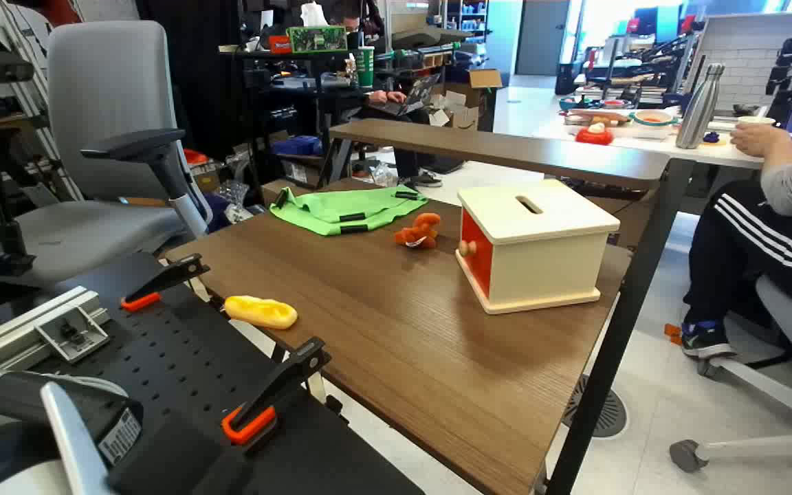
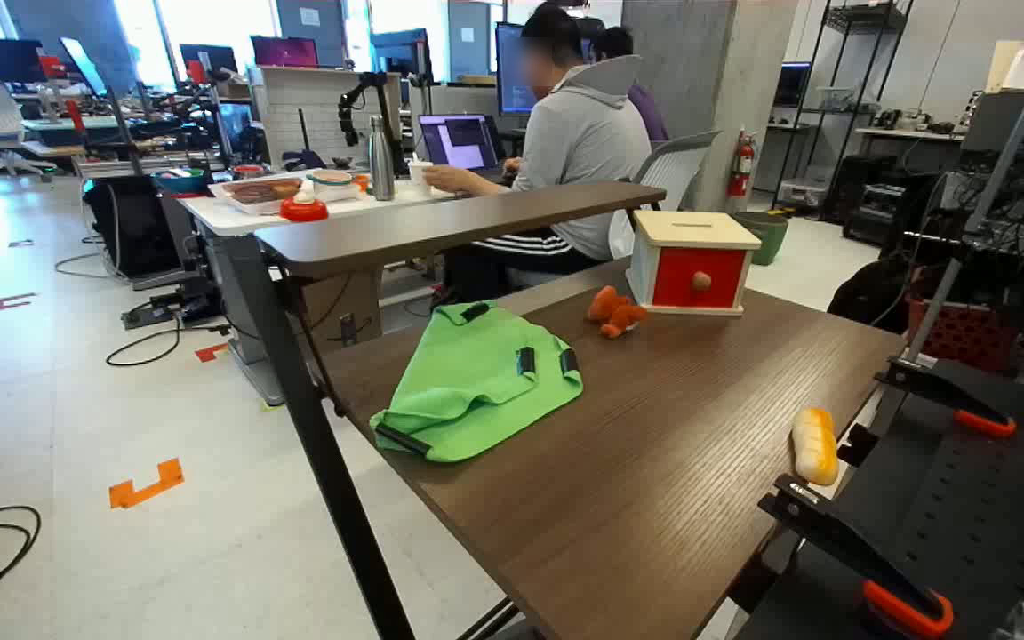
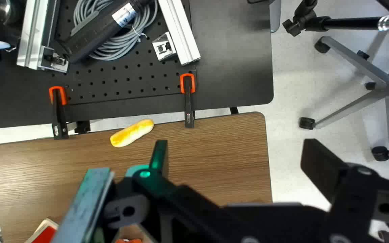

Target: Move the yellow object to the right

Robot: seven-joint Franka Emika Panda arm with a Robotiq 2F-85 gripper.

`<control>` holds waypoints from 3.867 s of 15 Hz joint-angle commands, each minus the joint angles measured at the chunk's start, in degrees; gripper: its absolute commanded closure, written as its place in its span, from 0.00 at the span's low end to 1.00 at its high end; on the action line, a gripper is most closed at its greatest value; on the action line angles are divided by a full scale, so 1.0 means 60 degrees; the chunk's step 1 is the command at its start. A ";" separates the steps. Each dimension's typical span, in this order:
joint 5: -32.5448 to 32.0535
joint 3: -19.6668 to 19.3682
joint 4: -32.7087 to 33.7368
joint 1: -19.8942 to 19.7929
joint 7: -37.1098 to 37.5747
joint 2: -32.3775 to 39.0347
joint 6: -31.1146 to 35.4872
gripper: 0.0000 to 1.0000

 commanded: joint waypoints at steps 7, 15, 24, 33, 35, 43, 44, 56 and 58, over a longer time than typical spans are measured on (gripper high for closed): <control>-0.0417 0.0193 -0.0476 -0.0219 0.1255 0.0341 0.1056 0.00; -0.1239 0.0126 -0.1306 -0.0438 0.2819 0.1429 0.4268 0.00; -0.1508 -0.0390 -0.2544 -0.0466 0.2808 0.1928 0.6285 0.00; -0.1563 -0.1297 -0.3336 -0.1141 0.2403 0.3119 0.7653 0.00; -0.1784 -0.1390 -0.3547 -0.1254 0.2597 0.3410 0.8198 0.00; -0.2793 -0.2201 -0.3662 -0.1243 0.3251 0.5131 0.9956 0.00; -0.2835 -0.2328 -0.3597 -0.1180 0.3257 0.5357 1.0078 0.00; -0.2302 -0.3217 -0.2588 -0.0114 0.2930 0.7361 1.0319 0.00; -0.2225 -0.3289 -0.2435 -0.0013 0.2885 0.7554 1.0339 0.00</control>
